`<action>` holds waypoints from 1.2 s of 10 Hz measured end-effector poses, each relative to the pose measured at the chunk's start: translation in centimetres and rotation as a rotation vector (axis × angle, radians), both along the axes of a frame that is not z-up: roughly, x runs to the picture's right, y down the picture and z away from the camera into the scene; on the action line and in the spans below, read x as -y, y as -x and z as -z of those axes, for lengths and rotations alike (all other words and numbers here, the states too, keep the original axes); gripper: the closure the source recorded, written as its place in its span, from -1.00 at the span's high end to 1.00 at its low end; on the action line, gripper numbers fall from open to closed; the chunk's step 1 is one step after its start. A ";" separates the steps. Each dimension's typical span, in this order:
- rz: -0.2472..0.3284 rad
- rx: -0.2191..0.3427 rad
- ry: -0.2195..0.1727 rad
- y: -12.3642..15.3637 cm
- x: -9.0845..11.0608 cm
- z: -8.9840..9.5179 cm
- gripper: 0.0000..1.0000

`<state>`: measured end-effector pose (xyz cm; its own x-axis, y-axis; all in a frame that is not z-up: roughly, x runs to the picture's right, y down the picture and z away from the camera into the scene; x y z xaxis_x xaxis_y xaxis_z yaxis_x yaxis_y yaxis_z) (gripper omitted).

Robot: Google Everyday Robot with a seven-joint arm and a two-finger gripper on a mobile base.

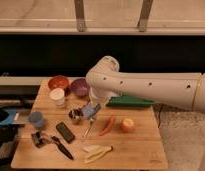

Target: Place sponge in metal cup

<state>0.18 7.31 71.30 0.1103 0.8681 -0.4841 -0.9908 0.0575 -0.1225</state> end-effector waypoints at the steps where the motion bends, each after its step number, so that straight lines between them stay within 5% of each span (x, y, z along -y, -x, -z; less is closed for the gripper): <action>1: -0.001 -0.002 0.000 -0.1 0.0 0.0 -1.00; 7: 0.125 0.012 -0.016 5.3 0.9 -1.9 -1.00; 12: 0.158 0.075 -0.008 8.1 0.3 -2.9 -1.00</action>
